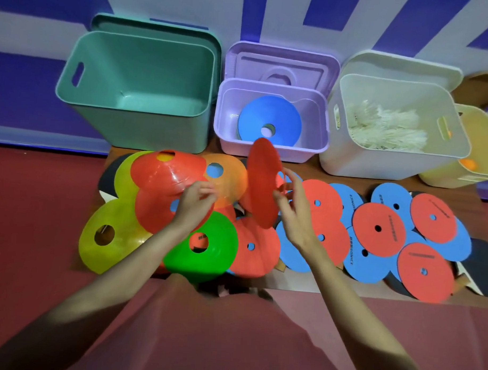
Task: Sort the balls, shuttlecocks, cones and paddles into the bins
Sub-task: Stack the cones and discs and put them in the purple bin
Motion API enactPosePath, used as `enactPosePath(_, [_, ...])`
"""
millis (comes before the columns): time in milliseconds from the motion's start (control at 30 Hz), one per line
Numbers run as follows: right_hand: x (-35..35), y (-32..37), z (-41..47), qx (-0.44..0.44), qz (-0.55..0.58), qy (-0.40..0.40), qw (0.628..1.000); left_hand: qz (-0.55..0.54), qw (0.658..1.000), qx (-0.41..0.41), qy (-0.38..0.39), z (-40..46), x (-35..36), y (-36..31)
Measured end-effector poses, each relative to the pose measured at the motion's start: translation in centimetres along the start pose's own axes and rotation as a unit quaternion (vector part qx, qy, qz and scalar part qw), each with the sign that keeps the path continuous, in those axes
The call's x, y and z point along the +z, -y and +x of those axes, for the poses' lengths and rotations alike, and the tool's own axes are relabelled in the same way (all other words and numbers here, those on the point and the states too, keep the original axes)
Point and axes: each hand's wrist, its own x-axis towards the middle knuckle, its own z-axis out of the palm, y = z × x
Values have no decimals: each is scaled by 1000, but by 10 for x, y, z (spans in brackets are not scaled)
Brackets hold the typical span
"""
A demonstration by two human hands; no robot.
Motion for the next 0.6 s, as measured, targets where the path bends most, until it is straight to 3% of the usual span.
enactPosePath(67, [7,14,-7,71,129,12,989,-19,998,-45,28,-7,-7,2])
enactPosePath(200, [34,23,-13,107,148,-11,983,-55,993,-90,46,-13,-31,5])
enactPosePath(300, [58,25,-7,110,125,0,986,-183,978,-101,18,-22,-49,6])
enactPosePath(433, [89,30,-4,125,177,53,975,-269,960,-75,-21,-37,-83,15])
enactPosePath(500, [106,32,-1,103,114,82,985,-269,958,-69,-70,-42,-102,27])
enactPosePath(600, [130,21,8,3,-72,86,994,-273,943,-53,-184,-51,-128,43])
